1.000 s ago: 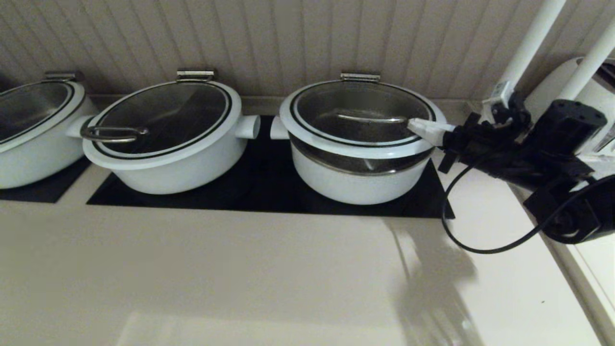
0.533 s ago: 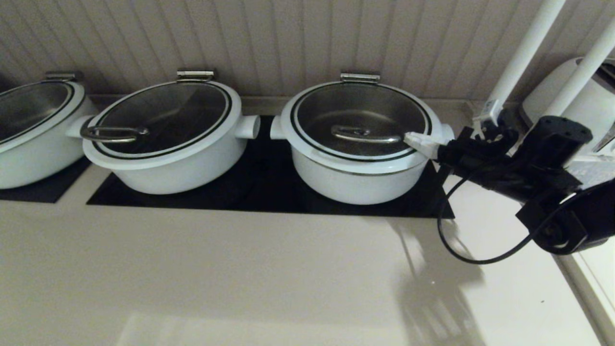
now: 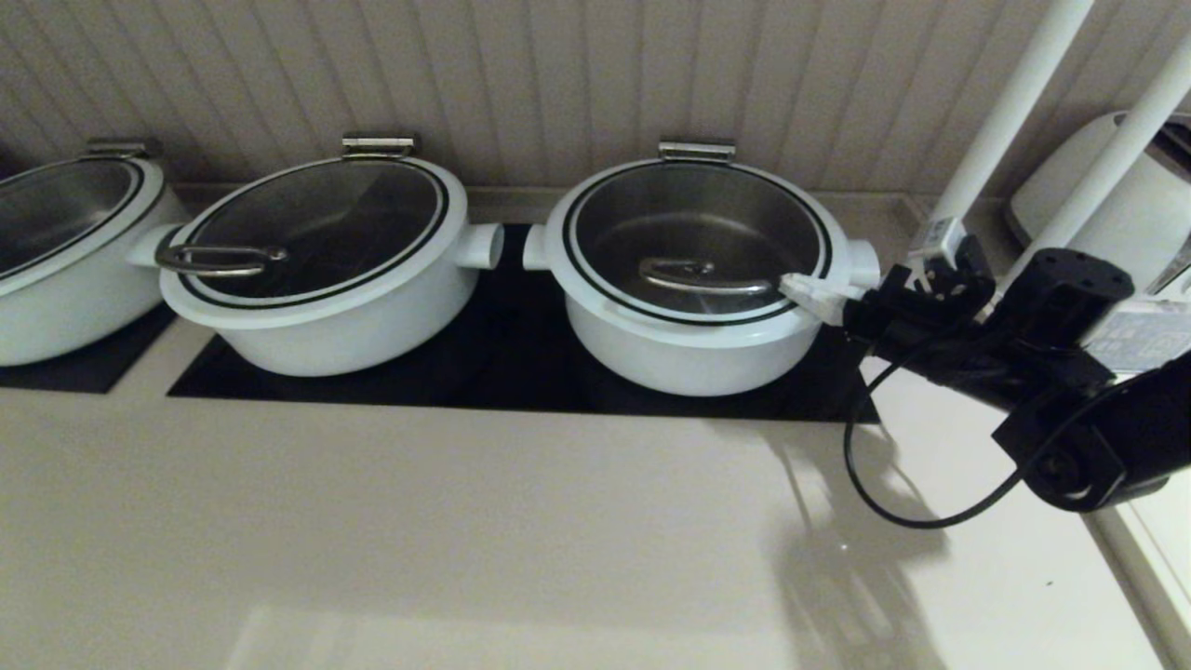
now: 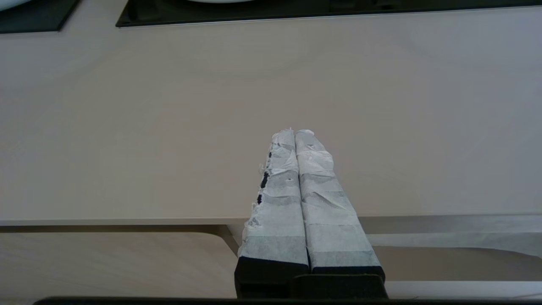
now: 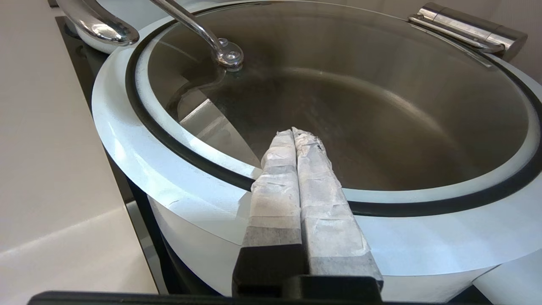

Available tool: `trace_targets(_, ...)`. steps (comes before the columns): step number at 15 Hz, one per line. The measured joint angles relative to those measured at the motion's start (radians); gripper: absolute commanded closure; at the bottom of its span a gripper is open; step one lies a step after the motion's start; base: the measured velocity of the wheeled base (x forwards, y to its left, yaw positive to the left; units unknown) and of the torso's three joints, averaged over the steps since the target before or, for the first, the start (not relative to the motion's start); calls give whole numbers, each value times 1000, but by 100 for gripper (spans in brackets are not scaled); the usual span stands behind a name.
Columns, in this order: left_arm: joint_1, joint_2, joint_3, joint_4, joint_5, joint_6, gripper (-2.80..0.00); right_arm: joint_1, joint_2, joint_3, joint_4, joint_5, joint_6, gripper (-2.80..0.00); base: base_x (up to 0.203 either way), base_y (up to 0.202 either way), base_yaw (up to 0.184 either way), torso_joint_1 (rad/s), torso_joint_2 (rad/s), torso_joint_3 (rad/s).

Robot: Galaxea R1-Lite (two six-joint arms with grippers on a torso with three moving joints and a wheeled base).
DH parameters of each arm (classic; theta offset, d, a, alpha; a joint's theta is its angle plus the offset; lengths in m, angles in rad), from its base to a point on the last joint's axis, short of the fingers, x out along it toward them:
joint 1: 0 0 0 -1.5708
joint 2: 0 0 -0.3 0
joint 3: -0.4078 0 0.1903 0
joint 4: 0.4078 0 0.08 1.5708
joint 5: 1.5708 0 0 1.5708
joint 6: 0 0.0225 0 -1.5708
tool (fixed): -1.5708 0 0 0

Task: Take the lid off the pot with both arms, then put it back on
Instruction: Close the pot lid

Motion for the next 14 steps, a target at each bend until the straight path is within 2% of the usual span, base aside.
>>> trace_targets(14, 0, 0, 0, 0, -1, 0, 0, -10, -39, 19, 26, -5, 1, 0, 0, 0, 0, 0, 0, 0)
